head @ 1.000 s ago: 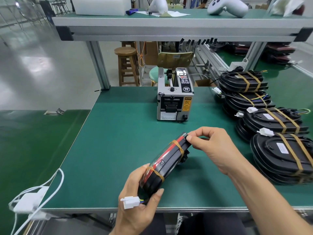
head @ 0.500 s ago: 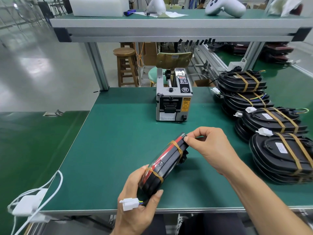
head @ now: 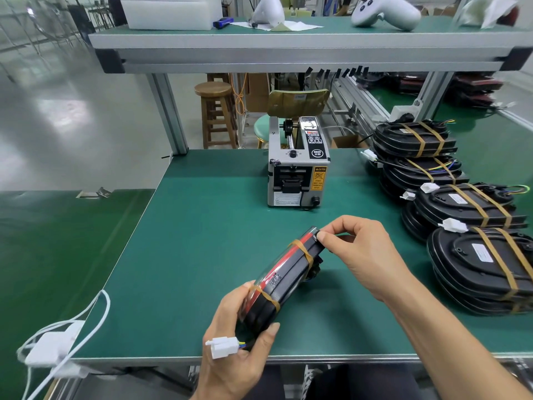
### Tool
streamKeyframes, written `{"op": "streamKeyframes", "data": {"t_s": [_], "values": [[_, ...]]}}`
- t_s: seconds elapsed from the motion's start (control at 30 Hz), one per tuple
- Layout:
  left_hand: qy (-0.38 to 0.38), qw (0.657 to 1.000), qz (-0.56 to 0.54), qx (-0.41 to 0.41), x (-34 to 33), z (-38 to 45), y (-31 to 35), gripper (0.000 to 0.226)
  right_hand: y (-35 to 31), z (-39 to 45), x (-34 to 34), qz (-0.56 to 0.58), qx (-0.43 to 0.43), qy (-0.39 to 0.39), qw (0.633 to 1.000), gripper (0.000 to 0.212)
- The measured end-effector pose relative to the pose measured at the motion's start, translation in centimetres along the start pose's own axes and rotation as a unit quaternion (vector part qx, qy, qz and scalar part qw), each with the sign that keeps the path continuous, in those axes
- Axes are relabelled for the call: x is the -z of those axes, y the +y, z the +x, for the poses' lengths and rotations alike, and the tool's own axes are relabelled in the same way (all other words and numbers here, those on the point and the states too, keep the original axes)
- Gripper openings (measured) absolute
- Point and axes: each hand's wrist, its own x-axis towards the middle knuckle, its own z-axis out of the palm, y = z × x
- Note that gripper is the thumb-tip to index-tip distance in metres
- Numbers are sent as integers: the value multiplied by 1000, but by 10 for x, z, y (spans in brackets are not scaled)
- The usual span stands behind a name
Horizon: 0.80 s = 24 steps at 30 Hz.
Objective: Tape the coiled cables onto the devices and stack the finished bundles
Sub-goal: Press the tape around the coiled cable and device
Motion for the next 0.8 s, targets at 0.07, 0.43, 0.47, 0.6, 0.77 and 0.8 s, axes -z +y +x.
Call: {"op": "streamKeyframes", "data": {"t_s": [0.07,0.43,0.47,0.6,0.77,0.8], "values": [[-2,1000,0,-1,0,0,0,78,1,-1,2,8,2,-3,1000,13],[-8,1000,6,-13,1,0,-1,79,-4,0,0,-22,8,7,1000,17],[-9,1000,7,-15,1,0,-1,79,-6,0,0,-30,7,9,999,16],[-9,1000,6,-11,1,0,-1,78,-8,0,-1,-49,11,13,999,17],[-10,1000,2,-8,1,-1,-2,78,-6,2,-2,-47,-12,28,998,20],[-10,1000,1,-6,1,-1,-2,78,-5,3,-2,-44,-18,29,998,20]]}}
